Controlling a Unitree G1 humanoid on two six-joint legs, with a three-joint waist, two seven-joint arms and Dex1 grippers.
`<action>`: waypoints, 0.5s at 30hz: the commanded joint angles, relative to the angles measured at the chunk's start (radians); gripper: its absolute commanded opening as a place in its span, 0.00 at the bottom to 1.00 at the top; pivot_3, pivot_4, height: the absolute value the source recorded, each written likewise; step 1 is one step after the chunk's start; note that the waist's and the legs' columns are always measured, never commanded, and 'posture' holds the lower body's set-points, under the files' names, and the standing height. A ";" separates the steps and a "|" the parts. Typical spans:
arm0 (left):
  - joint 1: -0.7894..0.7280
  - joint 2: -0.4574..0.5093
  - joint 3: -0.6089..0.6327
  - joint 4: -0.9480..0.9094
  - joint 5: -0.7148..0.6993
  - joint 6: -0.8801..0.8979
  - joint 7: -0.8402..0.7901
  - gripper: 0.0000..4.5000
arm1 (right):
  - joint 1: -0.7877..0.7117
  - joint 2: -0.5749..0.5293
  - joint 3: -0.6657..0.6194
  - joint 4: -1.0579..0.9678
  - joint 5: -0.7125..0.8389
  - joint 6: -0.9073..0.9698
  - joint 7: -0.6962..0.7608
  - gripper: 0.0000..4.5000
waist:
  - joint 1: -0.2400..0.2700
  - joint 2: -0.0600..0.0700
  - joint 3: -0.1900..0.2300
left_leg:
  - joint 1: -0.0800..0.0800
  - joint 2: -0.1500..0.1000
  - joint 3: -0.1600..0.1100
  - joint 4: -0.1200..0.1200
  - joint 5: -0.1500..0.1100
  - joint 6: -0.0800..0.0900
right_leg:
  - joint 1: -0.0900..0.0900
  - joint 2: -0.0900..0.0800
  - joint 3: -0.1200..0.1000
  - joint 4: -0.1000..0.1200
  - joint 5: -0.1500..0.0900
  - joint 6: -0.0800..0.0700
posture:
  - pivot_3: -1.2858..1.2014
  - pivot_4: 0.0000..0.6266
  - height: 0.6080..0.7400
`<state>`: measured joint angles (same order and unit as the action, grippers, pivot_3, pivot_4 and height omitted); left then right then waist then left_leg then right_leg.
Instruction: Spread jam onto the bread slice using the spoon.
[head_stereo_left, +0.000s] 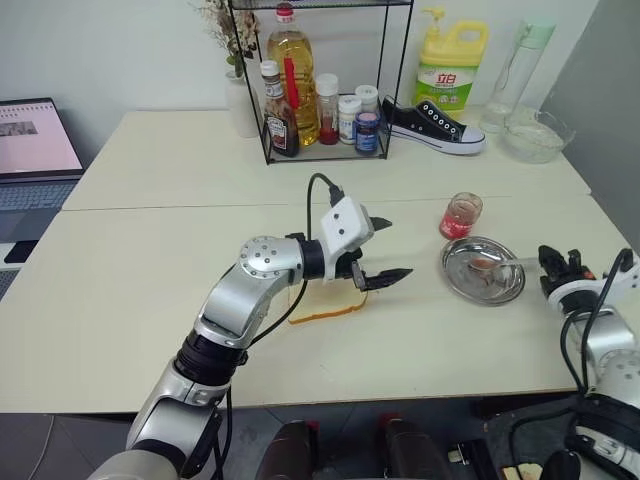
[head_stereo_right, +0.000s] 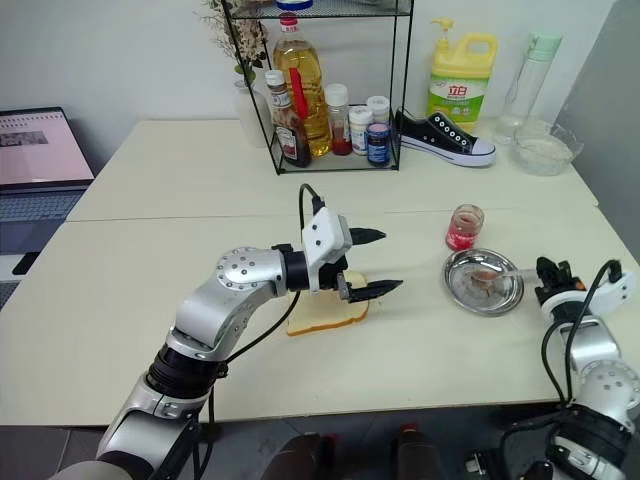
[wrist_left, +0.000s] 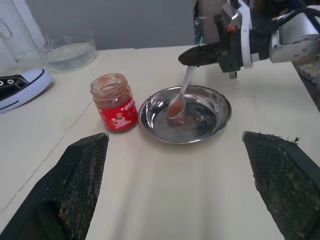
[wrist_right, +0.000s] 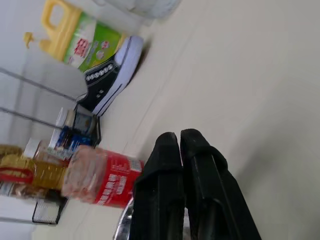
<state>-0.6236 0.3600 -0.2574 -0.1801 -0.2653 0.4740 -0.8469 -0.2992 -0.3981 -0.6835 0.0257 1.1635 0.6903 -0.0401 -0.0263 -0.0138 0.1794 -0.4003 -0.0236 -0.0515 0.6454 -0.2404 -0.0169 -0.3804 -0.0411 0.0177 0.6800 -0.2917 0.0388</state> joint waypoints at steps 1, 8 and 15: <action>-0.034 0.027 0.062 0.007 -0.027 -0.031 -0.027 1.00 | -0.086 -0.084 0.013 -0.096 0.037 0.038 -0.006 0.01 | 0.000 0.000 0.000 | 0.000 0.000 0.000 0.000 0.000 0.000 | 0.000 0.000 0.000 0.000 0.000 0.000 | 0.52 0.24 1.00; -0.080 0.081 0.051 0.109 0.001 -0.130 -0.130 1.00 | -0.286 -0.261 0.177 -0.038 -0.138 0.039 0.118 0.01 | -0.001 0.000 0.000 | -0.001 0.001 0.000 0.000 0.000 0.000 | 0.000 0.001 -0.001 -0.001 0.000 0.000 | 0.52 0.24 1.00; -0.157 0.064 0.047 0.212 0.020 -0.203 -0.170 1.00 | -0.427 -0.295 0.389 0.116 -0.413 -0.079 0.309 0.01 | -0.001 -0.001 0.001 | -0.001 0.000 0.001 0.000 0.000 0.000 | -0.002 0.001 -0.001 -0.001 0.000 0.000 | 0.52 0.24 1.00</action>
<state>-0.7534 0.4282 -0.2116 0.0326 -0.2529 0.3061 -1.0104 -0.6911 -0.6661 -0.3197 0.1243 0.8233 0.6708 0.2119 -0.0275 -0.0146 0.1801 -0.4018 -0.0232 -0.0510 0.6452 -0.2405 -0.0168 -0.3822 -0.0405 0.0170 0.6792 -0.2917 0.0387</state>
